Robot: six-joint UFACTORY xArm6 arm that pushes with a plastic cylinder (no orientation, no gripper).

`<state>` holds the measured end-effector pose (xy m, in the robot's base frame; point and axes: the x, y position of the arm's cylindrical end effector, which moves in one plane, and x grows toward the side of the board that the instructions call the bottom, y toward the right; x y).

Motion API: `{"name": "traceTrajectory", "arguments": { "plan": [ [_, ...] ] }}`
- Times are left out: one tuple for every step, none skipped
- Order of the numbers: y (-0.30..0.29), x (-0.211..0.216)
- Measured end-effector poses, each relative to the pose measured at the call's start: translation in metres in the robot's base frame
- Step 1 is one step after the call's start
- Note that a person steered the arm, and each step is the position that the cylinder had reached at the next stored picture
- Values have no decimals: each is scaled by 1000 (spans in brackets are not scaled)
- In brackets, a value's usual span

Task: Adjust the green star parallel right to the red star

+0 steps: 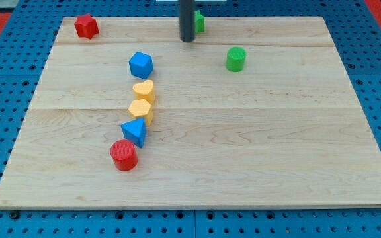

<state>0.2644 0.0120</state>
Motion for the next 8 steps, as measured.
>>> {"name": "traceTrajectory", "arguments": {
  "plan": [
    [56, -20],
    [85, -73],
    [52, -71],
    [8, -71],
    [-13, -51],
    [23, -40],
    [29, 32],
    [-54, 36]
  ]
}}
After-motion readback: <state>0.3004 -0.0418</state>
